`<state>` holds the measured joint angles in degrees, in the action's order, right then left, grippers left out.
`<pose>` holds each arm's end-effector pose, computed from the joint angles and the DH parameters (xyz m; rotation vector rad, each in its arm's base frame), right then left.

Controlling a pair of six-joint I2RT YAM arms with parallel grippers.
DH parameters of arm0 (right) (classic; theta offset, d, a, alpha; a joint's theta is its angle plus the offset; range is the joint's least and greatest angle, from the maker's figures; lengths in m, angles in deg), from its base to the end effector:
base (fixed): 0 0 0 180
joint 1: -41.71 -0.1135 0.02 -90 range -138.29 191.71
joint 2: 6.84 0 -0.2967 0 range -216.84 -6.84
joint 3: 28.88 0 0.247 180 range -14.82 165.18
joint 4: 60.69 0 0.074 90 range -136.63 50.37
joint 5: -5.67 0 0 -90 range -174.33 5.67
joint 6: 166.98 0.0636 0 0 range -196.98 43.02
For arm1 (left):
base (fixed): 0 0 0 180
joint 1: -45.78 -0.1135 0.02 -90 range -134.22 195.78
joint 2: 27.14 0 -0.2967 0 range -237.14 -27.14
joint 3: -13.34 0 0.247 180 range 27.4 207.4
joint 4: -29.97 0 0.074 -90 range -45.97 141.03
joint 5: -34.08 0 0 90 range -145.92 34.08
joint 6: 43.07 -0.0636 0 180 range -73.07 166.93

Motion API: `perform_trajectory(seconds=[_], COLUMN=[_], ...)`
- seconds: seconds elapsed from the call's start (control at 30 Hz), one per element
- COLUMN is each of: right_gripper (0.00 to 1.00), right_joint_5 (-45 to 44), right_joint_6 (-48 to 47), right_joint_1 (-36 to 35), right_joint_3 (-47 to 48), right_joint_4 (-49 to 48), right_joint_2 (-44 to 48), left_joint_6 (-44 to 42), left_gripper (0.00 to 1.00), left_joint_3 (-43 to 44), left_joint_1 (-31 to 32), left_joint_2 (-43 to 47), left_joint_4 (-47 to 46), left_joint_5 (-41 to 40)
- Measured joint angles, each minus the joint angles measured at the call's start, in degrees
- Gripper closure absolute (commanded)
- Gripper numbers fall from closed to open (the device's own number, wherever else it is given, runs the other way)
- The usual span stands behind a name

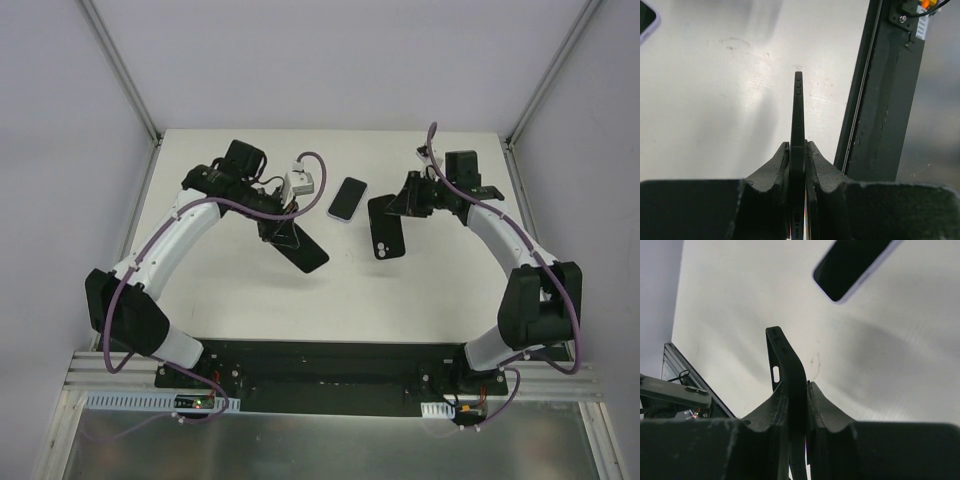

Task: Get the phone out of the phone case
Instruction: Place the phone case at the center of the board.

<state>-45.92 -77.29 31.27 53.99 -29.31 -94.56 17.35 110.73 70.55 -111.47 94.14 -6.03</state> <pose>0.3412 0.1030 0.3159 -0.5744 2.0867 0.8349 0.2552 -0.1713 0.3751 1.3558 1.8322 -1.0119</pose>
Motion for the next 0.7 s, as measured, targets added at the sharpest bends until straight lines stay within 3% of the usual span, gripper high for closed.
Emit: perform_trajectory(seconds=[0.23,0.47,0.57,0.63,0.7], right_gripper=[0.9,0.63,0.59,0.45,0.4], right_joint_5=[-3.5,-6.5,-7.6,-8.2,-8.5], right_joint_6=[-1.7,-2.2,-2.3,-2.3,-2.1], right_joint_1=[3.6,7.0,8.1,8.4,8.5], right_joint_3=[-5.9,-6.4,-6.4,-6.4,-6.4], right_joint_4=[2.1,3.5,3.9,4.3,4.6], right_joint_2=[-3.0,-7.9,-10.0,-10.8,-11.0], left_joint_6=[-1.5,-3.4,-4.6,-5.7,-6.5], left_gripper=[1.0,1.0,1.0,1.0,1.0], left_joint_3=[-1.7,-1.7,-1.2,0.1,2.0], left_joint_1=[-5.9,-9.0,-9.0,-9.0,-9.0], left_joint_2=[-4.6,-11.5,-14.1,-16.1,-18.6], left_joint_4=[1.4,3.3,5.1,6.9,8.5], left_joint_5=[-2.0,-1.7,-0.5,0.2,1.5])
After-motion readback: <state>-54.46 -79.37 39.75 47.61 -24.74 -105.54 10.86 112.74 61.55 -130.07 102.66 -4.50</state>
